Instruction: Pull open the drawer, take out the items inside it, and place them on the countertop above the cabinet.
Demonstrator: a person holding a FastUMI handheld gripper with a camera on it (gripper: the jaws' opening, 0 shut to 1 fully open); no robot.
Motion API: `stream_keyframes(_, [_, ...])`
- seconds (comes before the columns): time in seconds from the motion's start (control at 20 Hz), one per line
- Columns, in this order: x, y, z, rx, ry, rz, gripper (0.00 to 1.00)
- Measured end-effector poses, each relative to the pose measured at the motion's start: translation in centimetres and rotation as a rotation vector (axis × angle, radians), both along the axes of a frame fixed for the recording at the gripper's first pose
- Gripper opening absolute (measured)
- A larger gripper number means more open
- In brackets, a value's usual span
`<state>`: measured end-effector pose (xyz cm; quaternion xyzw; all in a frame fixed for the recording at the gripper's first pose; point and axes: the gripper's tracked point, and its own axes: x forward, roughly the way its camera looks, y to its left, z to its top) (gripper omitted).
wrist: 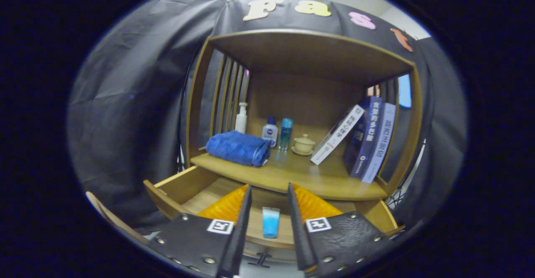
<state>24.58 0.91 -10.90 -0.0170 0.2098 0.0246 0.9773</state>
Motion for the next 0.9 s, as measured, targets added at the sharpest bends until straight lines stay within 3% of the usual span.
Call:
stream_keyframes(0.2, [1.4, 1.7, -6.4, 0.007, 0.301, 0.113, 0.75])
stream_keyframes(0.35, [2.9, 0.9, -9.2, -0.041, 0.425, 0.121, 0.9])
stream_keyframes(0.55, [3.5, 1.2, -12.0, -0.005, 0.58, 0.125, 0.9])
stream_keyframes(0.9, [4.2, -0.2, -16.1, -0.102, 0.722, 0.118, 0.9])
